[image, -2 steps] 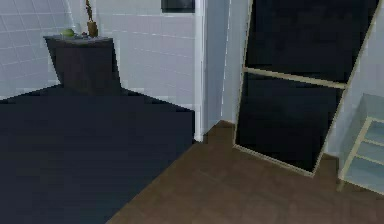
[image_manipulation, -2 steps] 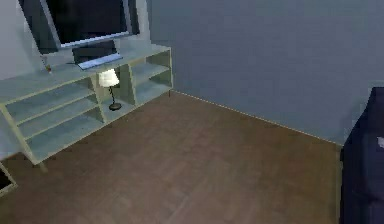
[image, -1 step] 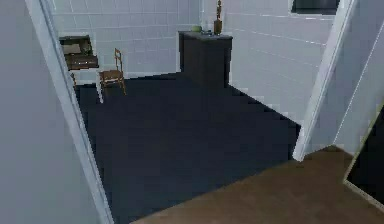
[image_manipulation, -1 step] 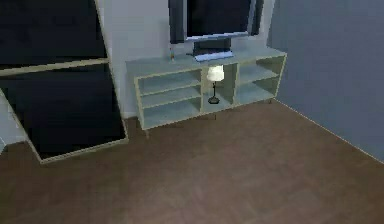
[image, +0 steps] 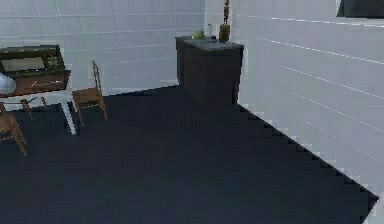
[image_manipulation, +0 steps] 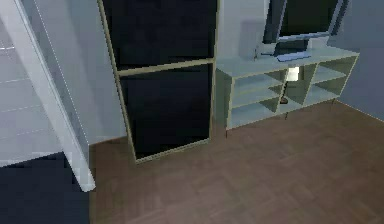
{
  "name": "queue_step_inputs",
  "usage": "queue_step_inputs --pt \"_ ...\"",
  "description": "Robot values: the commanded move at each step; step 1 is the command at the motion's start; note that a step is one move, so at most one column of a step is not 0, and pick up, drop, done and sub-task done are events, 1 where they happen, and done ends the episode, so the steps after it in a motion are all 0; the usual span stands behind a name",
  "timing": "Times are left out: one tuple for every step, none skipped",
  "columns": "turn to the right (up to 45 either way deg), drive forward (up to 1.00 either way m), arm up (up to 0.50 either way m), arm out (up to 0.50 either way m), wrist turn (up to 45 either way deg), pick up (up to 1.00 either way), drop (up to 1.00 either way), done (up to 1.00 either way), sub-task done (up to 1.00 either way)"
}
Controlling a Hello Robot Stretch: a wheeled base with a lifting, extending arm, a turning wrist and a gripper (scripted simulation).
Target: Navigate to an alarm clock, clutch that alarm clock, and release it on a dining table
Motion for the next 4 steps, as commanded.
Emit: queue_step_inputs --pt "-21.0 0.0 0.0 0.0 0.0 0.0 0.0 0.0 0.0" --pt "0.0 0.5 0.0 0.0 0.0 0.0 0.0 0.0 0.0" --pt "-45.0 0.0 0.0 0.0 0.0 0.0 0.0 0.0 0.0" --pt "0.0 0.55 0.0 0.0 0.0 0.0 0.0 0.0 0.0"
